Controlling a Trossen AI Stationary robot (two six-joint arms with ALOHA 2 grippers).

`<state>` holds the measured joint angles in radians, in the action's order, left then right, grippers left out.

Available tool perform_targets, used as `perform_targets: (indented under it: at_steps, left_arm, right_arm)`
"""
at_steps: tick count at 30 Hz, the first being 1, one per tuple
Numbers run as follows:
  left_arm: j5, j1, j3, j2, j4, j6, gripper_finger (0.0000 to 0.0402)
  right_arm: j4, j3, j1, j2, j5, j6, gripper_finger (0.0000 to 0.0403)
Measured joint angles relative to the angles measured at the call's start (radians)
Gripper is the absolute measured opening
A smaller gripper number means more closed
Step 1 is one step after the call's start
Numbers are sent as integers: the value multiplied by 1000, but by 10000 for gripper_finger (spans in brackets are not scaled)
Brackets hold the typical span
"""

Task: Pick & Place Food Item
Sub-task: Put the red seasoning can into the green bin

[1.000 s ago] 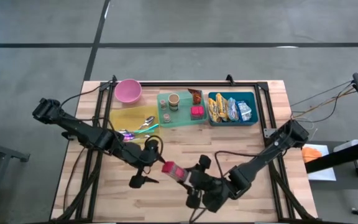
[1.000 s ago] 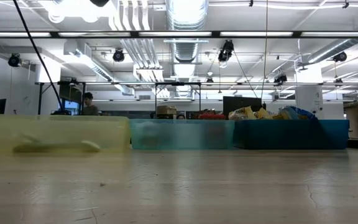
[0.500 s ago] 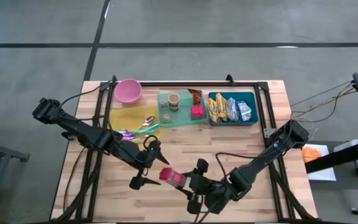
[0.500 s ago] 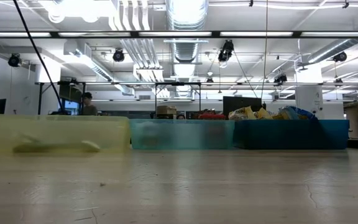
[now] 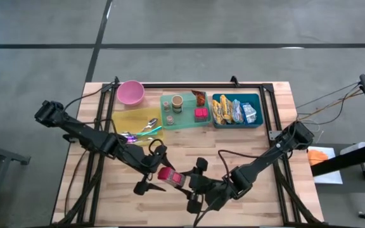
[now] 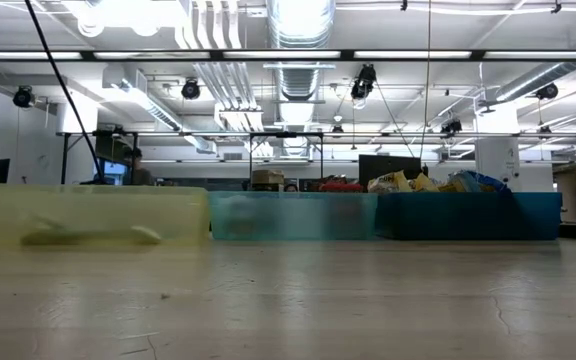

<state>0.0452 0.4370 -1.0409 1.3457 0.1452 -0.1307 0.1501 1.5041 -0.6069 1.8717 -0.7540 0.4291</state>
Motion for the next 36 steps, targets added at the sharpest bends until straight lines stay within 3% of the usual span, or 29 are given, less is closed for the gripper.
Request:
perform_targets:
  at_steps: [14, 19, 26, 33, 36]
  left_arm:
    - [40, -1, 0, 41, -33, -34, 386]
    - [44, -1, 0, 60, -41, -34, 325]
    - [33, -2, -6, 56, -38, -38, 193]
    - [36, -7, -6, 53, -27, -49, 195]
    - [45, -7, -6, 52, -23, -68, 195]
  right_arm:
    - [-81, -7, 6, 0, 59, -79, 213]
    - [-82, -11, 6, 0, 61, -81, 213]
    - [-100, -34, 5, -1, 63, -43, 209]
    - [-105, -36, 6, -2, 71, -51, 209]
    - [-86, -36, 6, -2, 99, -57, 242]
